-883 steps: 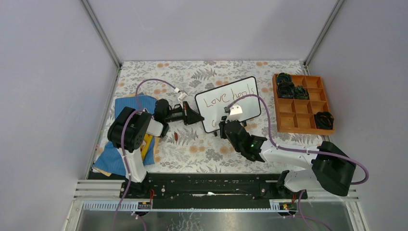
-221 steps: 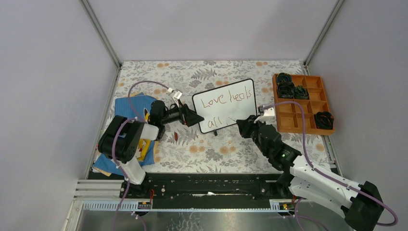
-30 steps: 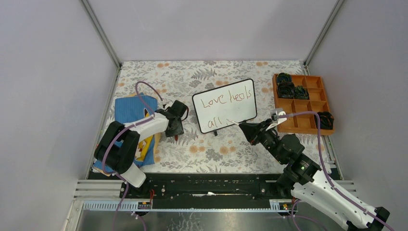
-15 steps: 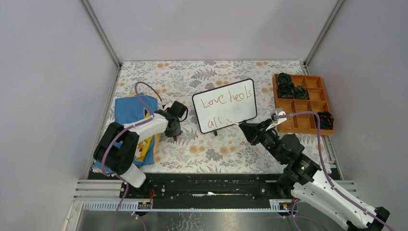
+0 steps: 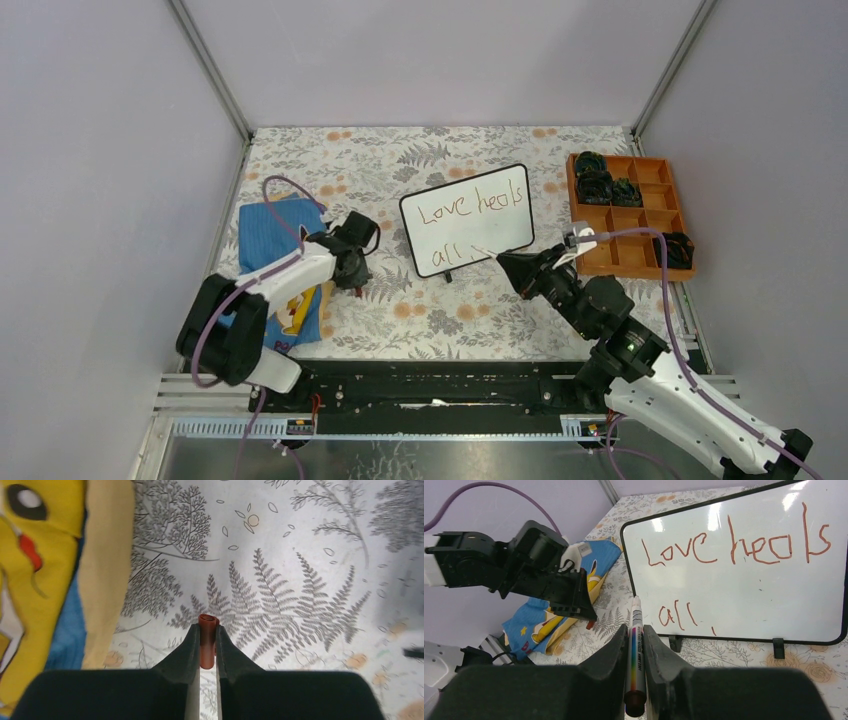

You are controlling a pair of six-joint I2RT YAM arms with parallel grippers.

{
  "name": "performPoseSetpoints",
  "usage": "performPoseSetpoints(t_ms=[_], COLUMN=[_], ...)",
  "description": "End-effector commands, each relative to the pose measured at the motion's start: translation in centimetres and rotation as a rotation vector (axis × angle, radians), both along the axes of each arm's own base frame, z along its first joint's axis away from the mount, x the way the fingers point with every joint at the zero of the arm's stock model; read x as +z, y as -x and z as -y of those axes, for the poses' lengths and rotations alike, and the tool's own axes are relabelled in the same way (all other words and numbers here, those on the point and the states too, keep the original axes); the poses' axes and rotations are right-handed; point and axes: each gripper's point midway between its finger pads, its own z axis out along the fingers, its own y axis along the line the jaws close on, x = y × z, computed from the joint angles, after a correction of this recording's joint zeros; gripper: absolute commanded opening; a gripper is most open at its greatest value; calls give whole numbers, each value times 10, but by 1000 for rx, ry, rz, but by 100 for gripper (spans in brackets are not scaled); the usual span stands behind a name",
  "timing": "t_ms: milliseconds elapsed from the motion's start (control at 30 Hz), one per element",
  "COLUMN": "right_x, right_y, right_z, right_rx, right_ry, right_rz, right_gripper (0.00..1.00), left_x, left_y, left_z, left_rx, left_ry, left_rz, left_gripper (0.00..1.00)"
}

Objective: Write a sentence on the whiteboard
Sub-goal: Close the pen cap at the center of the board.

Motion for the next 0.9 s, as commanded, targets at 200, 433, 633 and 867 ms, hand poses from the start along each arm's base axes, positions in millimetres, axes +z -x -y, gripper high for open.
performPoseSetpoints(t_ms=[200, 433, 633, 867], right_x=[71, 127, 183, 224], right_y=[-8, -16, -18, 9], right_z=[0, -27, -37, -38], right_rx=[-22, 60, 63, -28], right_ry=[-63, -92, -203, -284], right_rz=[144, 231, 318, 505], right_gripper=[0, 0, 0, 0], left_x=[180, 298, 365, 406], left_y=[-31, -28, -10, 5], left_z=[0, 33, 58, 72], left_rx=[50, -99, -210, -253], left_ry=[194, 528, 805, 1054], left_rz=[512, 929, 1153, 1257], left_gripper=[0, 0, 0, 0])
